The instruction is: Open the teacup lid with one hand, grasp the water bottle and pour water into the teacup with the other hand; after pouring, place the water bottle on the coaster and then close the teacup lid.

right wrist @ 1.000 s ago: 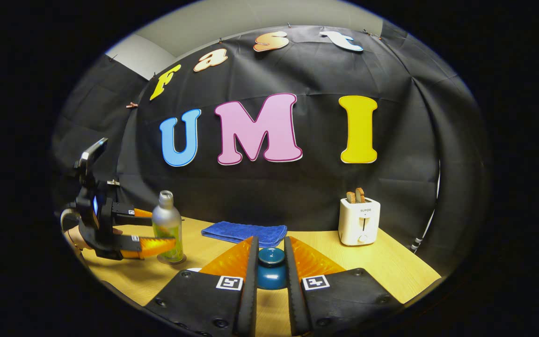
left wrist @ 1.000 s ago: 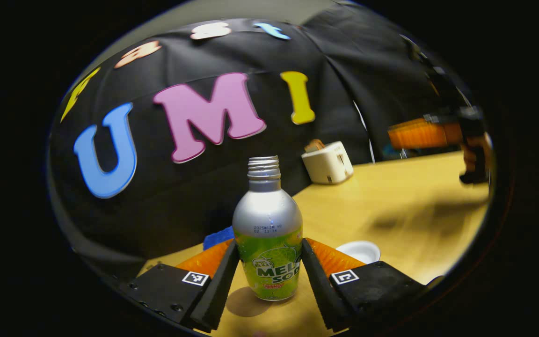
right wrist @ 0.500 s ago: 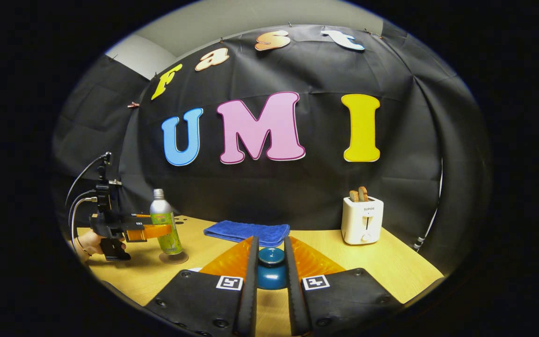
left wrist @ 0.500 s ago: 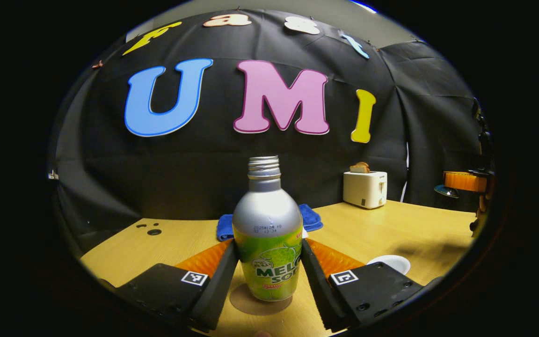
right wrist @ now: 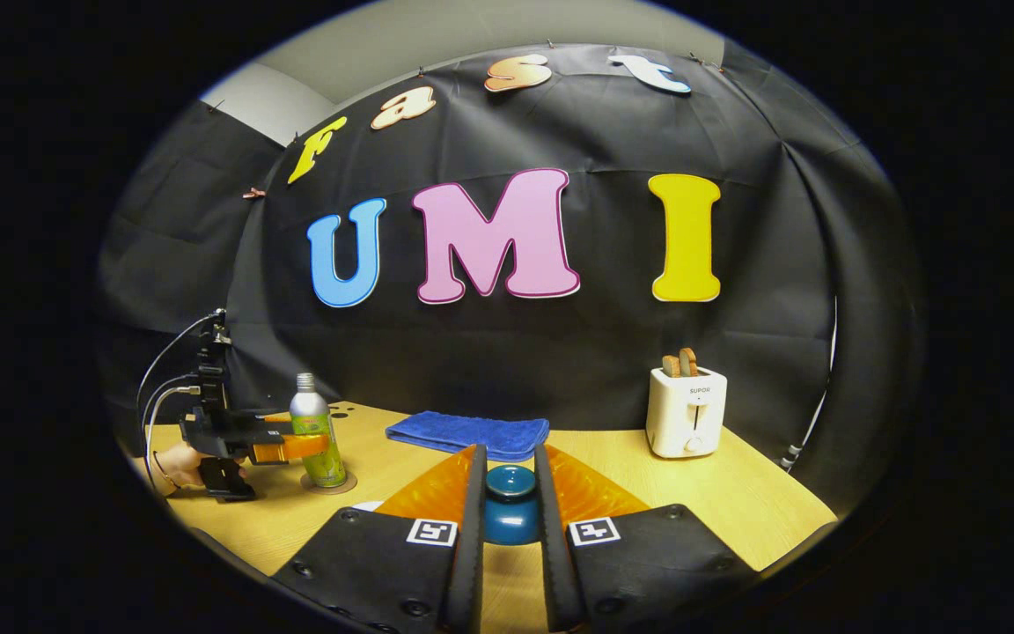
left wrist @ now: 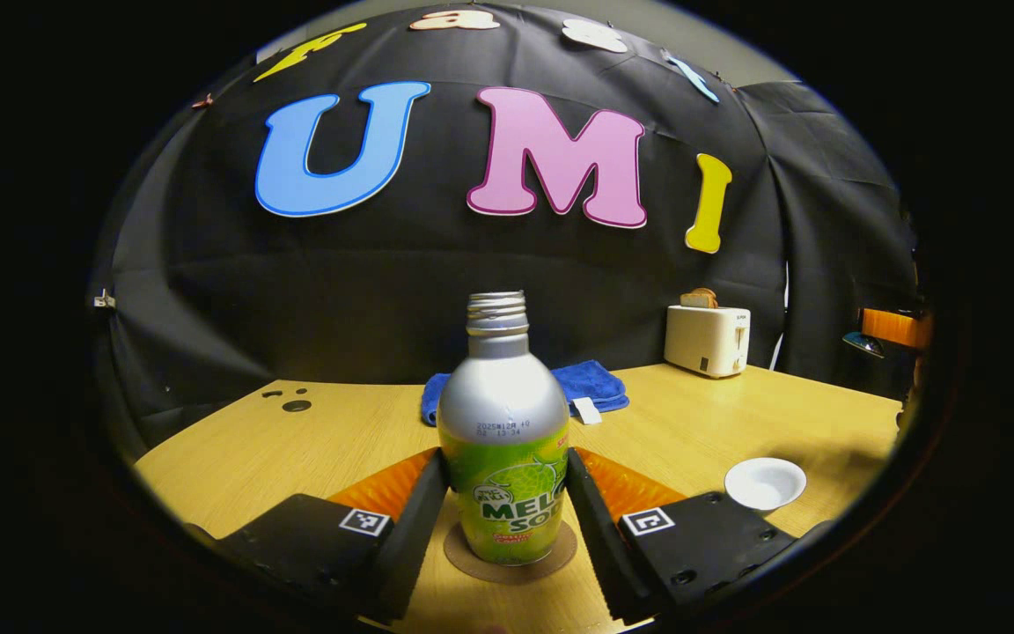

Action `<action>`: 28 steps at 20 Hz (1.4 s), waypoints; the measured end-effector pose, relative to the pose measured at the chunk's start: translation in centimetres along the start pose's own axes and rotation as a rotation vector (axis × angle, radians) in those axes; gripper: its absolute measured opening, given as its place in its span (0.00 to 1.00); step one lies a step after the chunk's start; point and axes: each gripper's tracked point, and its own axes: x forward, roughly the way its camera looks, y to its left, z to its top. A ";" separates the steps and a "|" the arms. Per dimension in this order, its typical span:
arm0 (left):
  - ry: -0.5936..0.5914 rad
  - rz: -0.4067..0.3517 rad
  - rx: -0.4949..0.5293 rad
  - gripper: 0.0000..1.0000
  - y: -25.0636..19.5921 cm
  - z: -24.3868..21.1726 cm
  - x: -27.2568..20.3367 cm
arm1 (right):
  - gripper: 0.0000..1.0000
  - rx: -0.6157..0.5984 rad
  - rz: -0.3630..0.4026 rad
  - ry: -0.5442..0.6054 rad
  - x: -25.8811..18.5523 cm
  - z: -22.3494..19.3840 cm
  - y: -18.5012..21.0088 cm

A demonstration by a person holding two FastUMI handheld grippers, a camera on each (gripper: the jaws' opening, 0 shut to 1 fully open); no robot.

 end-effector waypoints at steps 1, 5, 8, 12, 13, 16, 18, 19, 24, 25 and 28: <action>0.001 0.007 0.003 0.81 0.2 -0.1 -0.1 | 0.36 0.000 0.001 0.000 0.0 -0.1 0.1; 0.003 0.016 0.016 0.93 0.4 0.0 -1.0 | 0.31 0.018 0.019 0.012 0.3 -0.6 0.7; 0.007 0.009 0.029 0.98 -0.2 -0.1 -1.9 | 0.31 0.043 0.057 0.028 0.7 -1.3 2.3; -0.016 0.003 -0.032 0.98 -0.9 0.3 -5.2 | 0.32 0.067 0.148 0.063 1.6 -3.0 6.8; -0.030 0.007 -0.034 0.98 -1.0 0.6 -6.1 | 0.32 0.067 0.166 0.083 2.0 -3.8 7.9; -0.071 0.008 -0.010 0.98 -1.7 1.0 -8.2 | 0.31 0.061 0.193 0.150 3.4 -6.2 10.1; -0.087 -0.014 -0.003 0.98 -2.3 1.1 -9.0 | 0.31 0.039 0.203 0.184 4.2 -7.1 11.2; -0.090 -0.025 -0.012 0.98 -2.5 1.1 -9.3 | 0.31 0.027 0.208 0.195 4.5 -7.5 11.7; -0.088 -0.034 -0.026 0.98 -1.7 0.5 -9.6 | 0.31 -0.019 0.216 0.249 5.5 -9.9 13.7; -0.093 -0.036 -0.019 0.98 -1.6 0.8 -9.7 | 0.32 -0.022 0.211 0.256 5.7 -10.3 13.7; -0.096 -0.043 -0.018 0.98 -1.6 0.7 -9.8 | 0.31 -0.031 0.193 0.281 6.1 -11.4 13.5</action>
